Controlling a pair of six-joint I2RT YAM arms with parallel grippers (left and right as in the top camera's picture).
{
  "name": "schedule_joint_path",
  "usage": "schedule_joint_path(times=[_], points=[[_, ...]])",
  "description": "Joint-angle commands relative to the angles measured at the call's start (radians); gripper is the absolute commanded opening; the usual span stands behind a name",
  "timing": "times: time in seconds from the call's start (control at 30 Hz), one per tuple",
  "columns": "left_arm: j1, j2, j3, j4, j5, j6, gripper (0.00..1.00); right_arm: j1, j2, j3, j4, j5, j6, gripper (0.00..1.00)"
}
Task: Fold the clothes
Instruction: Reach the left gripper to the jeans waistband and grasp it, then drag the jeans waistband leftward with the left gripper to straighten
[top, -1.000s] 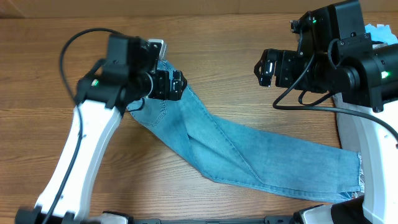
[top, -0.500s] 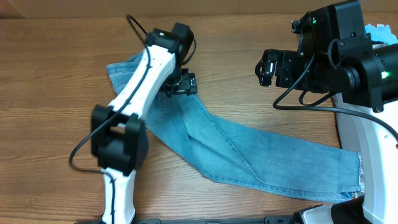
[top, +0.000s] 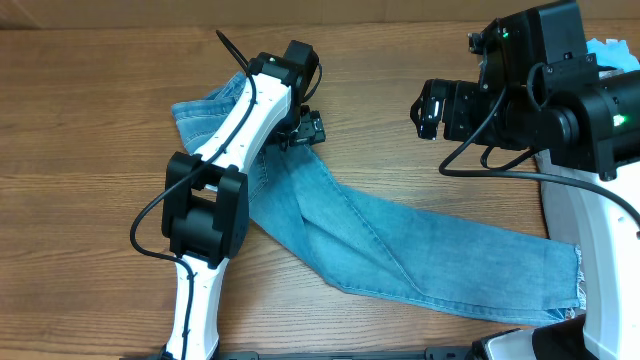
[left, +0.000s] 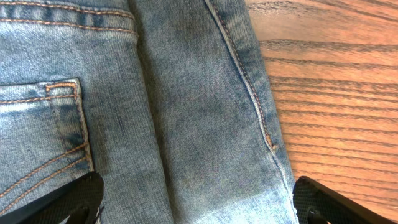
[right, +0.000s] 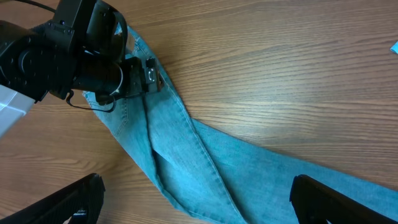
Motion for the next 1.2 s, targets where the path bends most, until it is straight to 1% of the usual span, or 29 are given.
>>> schedule_joint_path(times=[0.0, 0.13, 0.2, 0.33, 0.57, 0.67, 0.83, 1.07, 1.17], points=[[-0.001, 0.019, 0.028, -0.008, -0.03, -0.037, 1.0, 0.003, -0.001, 0.008, 0.003, 0.006, -0.003, 1.0], [0.005, 0.019, 0.028, -0.078, -0.141, -0.071, 1.0, 0.003, -0.001, 0.008, -0.004, 0.006, -0.003, 1.0], [0.014, 0.019, 0.027, -0.106, -0.162, -0.07, 1.0, 0.003, -0.001, 0.008, -0.005, 0.006, -0.003, 1.0], [0.046, 0.019, 0.026, -0.152, -0.159, -0.069, 1.0, 0.003, -0.001, 0.008, -0.006, 0.006, -0.003, 1.0], [0.06, 0.029, 0.024, -0.143, -0.13, -0.037, 1.0, 0.003, -0.001, 0.008, 0.0, 0.006, -0.002, 1.0], [0.056, 0.042, 0.024, -0.126, -0.095, -0.023, 1.0, 0.003, -0.001, 0.008, 0.007, 0.005, -0.002, 1.0], [0.053, 0.099, 0.024, -0.128, -0.083, -0.019, 1.0, 0.003, -0.001, 0.008, 0.007, 0.006, -0.003, 1.0], [0.054, 0.114, 0.032, -0.17, -0.101, -0.02, 1.0, 0.003, 0.002, 0.008, 0.008, 0.006, -0.003, 1.0], [0.054, 0.101, 0.035, -0.196, -0.138, -0.021, 1.0, 0.003, 0.008, 0.008, 0.008, 0.006, -0.003, 1.0]])
